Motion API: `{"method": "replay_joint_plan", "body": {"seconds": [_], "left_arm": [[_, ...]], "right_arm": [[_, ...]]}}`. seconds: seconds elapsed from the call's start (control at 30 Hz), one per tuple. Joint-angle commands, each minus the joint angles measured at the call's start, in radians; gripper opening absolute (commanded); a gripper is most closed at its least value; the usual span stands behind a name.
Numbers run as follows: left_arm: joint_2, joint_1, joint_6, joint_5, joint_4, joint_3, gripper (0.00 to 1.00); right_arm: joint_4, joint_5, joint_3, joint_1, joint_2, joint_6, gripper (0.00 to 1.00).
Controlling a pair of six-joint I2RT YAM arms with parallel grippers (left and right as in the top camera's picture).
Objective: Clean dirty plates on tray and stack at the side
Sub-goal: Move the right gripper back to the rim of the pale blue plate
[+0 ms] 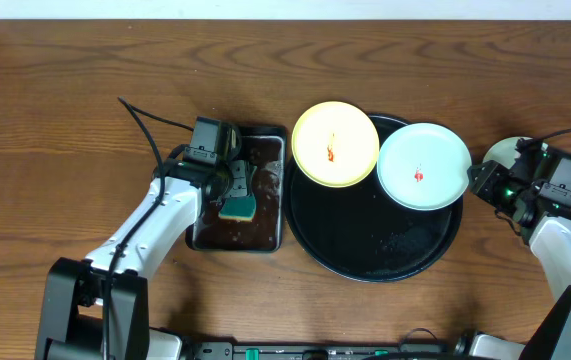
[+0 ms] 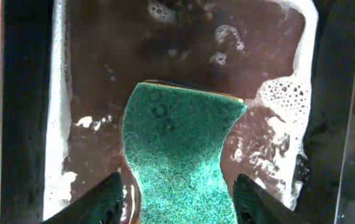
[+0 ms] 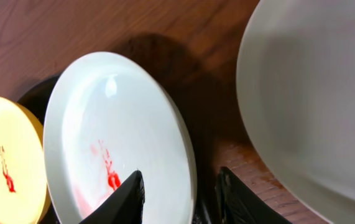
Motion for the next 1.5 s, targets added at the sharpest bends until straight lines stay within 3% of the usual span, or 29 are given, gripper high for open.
{"method": "replay_joint_plan", "body": {"seconds": [0.0,0.4,0.47,0.63,1.13,1.33,1.47], "left_arm": [[0.005,-0.001,0.005,0.003,0.001,-0.032,0.55],[0.124,-0.032,-0.002,0.026,0.038,-0.038,0.50],[0.144,-0.041,-0.002,0.025,0.047,-0.038,0.43],[0.156,-0.042,-0.002,0.005,0.053,-0.037,0.08],[0.156,-0.043,-0.002,-0.005,0.053,-0.038,0.08],[0.156,-0.043,-0.006,-0.005,0.053,-0.038,0.08],[0.156,-0.043,-0.006,-0.005,0.053,-0.038,0.08]], "right_arm": [[-0.009,0.001,0.017,0.007,0.002,-0.020,0.36],[-0.015,0.001,0.017,0.007,0.002,-0.023,0.36],[-0.015,0.008,0.017,0.007,0.002,-0.023,0.36],[-0.019,0.015,0.017,0.007,0.002,-0.023,0.36],[-0.052,0.055,0.017,0.010,0.002,-0.134,0.37],[0.018,0.066,0.016,0.055,0.013,-0.164,0.36],[0.140,0.067,0.016,0.103,0.041,-0.227,0.50]]}}
